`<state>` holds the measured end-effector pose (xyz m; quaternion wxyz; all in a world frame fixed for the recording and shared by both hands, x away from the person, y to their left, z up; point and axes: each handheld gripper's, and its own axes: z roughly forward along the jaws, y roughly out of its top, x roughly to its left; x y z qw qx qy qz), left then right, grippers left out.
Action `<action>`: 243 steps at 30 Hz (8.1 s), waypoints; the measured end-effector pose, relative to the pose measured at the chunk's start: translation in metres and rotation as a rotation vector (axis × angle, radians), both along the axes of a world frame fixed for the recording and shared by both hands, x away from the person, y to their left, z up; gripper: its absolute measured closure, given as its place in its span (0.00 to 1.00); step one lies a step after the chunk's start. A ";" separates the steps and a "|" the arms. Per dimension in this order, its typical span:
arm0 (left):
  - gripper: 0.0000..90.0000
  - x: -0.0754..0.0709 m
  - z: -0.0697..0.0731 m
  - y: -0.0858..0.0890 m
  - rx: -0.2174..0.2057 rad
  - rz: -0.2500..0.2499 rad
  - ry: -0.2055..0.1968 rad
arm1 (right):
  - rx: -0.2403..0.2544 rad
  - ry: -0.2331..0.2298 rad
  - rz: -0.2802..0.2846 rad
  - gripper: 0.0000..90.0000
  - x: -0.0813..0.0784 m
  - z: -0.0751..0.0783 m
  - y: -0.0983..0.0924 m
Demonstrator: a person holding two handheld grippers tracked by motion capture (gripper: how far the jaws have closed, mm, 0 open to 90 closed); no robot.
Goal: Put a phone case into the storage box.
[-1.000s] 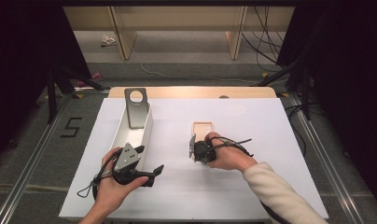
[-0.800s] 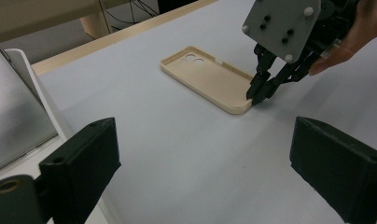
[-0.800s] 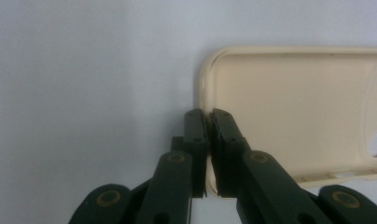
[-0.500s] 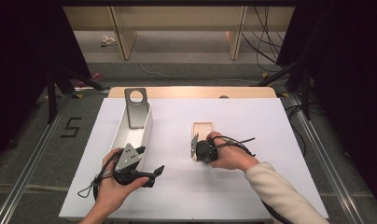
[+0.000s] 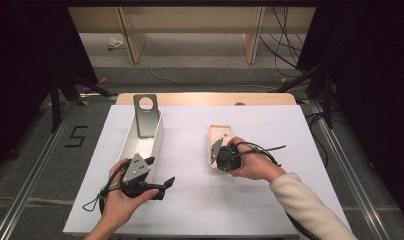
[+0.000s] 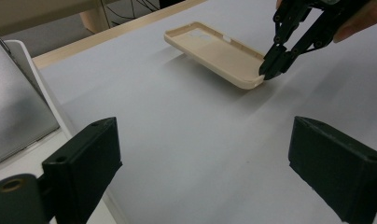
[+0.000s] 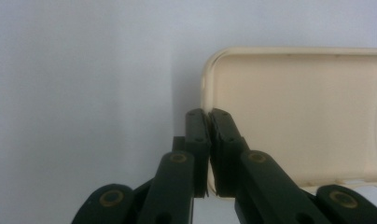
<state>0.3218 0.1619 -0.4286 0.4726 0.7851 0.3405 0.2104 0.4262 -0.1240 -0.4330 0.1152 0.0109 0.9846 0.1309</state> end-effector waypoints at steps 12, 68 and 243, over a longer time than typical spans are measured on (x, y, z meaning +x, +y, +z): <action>0.10 0.001 -0.001 0.002 0.001 0.002 0.006 | 0.172 0.024 0.018 0.97 -0.005 0.008 -0.023; 0.21 0.098 0.051 -0.100 0.011 -0.001 0.190 | 0.427 0.057 0.035 0.98 -0.062 0.015 -0.079; 0.91 0.093 0.122 0.037 -0.272 0.070 -0.185 | 0.834 -0.040 -0.544 0.24 -0.052 0.010 -0.139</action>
